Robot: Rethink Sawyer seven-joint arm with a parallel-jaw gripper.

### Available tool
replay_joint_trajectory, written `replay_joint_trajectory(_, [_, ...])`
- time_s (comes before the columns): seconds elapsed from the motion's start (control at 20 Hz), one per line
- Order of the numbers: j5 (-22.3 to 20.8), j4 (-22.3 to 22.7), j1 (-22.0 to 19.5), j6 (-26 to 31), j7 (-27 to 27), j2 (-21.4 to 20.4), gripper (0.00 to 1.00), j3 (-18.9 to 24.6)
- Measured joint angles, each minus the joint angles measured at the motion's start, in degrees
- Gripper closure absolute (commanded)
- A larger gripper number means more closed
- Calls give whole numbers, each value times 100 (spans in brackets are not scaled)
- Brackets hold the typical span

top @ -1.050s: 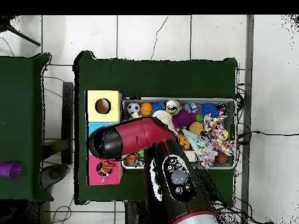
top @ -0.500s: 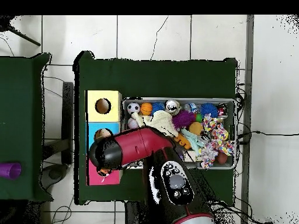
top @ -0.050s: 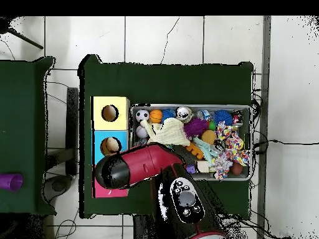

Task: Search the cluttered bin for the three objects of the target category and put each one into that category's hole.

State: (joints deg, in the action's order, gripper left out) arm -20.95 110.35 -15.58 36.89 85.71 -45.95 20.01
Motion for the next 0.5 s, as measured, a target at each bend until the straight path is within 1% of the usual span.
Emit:
replay_joint_trajectory(0.35, [-1, 178, 93, -267, 0, 47, 100, -1])
replay_joint_trajectory(0.5, [-1, 188, 148, -333, 0, 41, 100, -38])
